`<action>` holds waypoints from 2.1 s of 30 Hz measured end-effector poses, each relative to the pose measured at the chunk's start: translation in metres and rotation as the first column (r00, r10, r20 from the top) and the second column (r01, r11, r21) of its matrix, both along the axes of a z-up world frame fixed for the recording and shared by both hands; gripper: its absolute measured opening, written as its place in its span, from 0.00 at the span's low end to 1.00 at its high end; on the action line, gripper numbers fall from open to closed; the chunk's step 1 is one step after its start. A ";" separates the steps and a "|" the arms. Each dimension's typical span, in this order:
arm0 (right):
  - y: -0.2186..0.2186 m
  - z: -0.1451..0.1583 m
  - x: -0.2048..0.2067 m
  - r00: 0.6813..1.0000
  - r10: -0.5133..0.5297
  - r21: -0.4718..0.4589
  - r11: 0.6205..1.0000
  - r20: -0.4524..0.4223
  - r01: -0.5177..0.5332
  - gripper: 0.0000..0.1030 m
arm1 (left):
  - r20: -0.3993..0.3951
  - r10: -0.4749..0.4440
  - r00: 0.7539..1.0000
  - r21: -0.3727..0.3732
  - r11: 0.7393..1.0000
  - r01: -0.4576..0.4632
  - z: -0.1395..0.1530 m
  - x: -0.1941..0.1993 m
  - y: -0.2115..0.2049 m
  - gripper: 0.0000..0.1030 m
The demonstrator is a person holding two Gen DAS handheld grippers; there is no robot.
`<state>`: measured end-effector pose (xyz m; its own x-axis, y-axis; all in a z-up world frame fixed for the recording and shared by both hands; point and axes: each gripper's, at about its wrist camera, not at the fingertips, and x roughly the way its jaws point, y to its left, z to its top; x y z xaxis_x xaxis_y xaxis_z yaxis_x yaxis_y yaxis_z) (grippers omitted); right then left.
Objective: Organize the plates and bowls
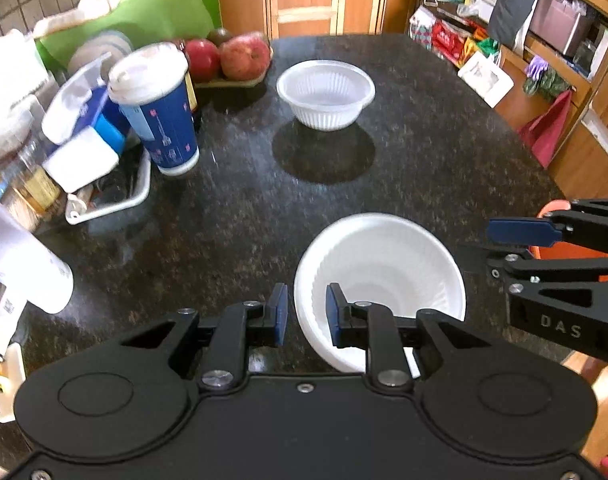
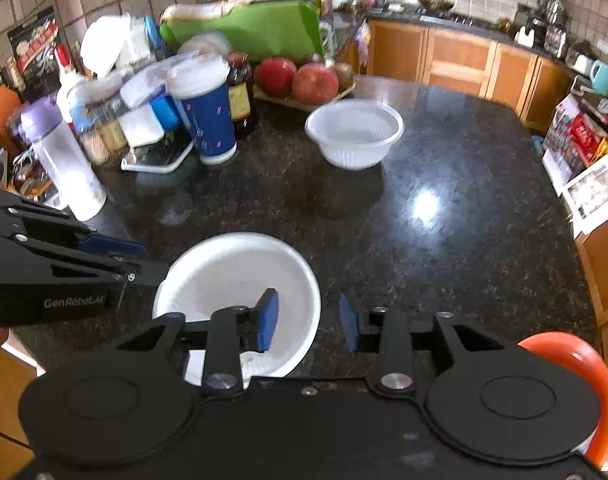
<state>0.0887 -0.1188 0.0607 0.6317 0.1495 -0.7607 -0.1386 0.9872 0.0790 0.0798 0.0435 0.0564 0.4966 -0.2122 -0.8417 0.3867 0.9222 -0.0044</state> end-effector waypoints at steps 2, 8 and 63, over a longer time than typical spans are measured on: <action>-0.004 0.006 -0.004 0.999 -0.021 0.013 1.000 0.042 0.021 0.46 | 0.053 0.012 0.999 0.003 1.000 -0.012 0.006 -0.001 0.000 0.34; -0.020 0.026 -0.015 0.980 -0.080 0.048 0.996 0.180 0.073 0.52 | 0.200 0.040 0.979 0.000 0.999 -0.041 0.021 0.001 -0.005 0.53; -0.096 -0.049 0.278 0.996 -0.016 0.138 0.990 -0.093 0.029 0.40 | 0.060 0.136 0.989 0.022 0.990 -0.138 -0.030 0.223 -0.075 0.60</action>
<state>0.3672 -0.2148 0.0115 0.5651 0.2443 -0.7881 -0.1024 0.9685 0.2269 0.3032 -0.0315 0.0263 0.5680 -0.1169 -0.8147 0.2555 0.9660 0.0395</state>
